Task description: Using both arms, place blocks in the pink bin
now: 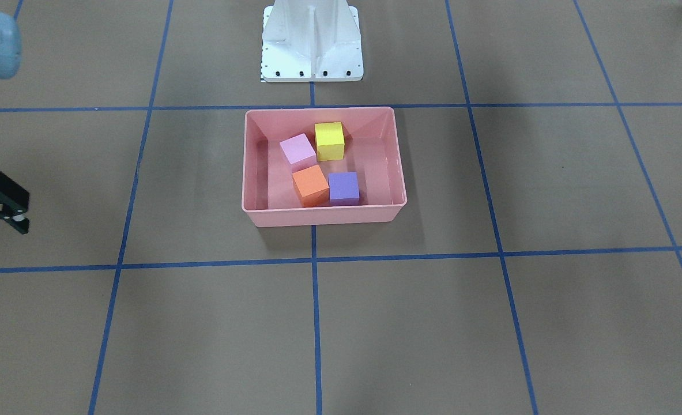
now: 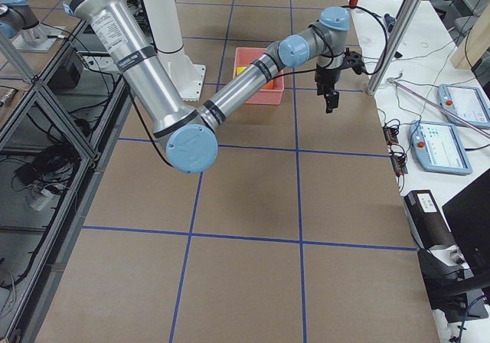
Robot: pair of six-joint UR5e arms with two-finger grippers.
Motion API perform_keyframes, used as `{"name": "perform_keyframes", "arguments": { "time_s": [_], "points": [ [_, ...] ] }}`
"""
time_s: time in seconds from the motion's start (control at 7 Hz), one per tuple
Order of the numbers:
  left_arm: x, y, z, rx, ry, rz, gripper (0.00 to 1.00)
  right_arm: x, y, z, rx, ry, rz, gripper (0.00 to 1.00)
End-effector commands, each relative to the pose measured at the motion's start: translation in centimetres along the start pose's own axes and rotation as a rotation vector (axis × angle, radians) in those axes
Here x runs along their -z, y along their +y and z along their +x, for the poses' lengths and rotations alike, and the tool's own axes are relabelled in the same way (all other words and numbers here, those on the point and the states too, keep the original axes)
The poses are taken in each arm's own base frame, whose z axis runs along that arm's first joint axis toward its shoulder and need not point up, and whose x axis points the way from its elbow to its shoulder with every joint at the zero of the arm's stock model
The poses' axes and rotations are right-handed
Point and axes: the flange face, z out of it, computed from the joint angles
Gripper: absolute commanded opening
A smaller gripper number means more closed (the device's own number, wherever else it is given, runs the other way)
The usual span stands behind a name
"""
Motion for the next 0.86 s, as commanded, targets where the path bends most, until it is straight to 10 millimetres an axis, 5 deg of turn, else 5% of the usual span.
{"name": "perform_keyframes", "arguments": {
  "time_s": [0.0, 0.43, 0.71],
  "points": [
    [1.4, 2.8, -2.4, 0.003, 0.055, 0.043, 1.00, 0.1, 4.3, 11.6, 0.078, 0.002, -0.034, 1.00],
    [2.3, 3.4, -3.1, 0.023, 0.041, 0.065, 1.00, -2.5, 14.9, 23.8, -0.050, 0.019, -0.112, 1.00],
    [1.6, 4.1, -3.4, 0.029, 0.044, 0.051, 1.00, -4.9, 22.9, 28.8, -0.152, 0.024, -0.149, 1.00]
  ]
}}
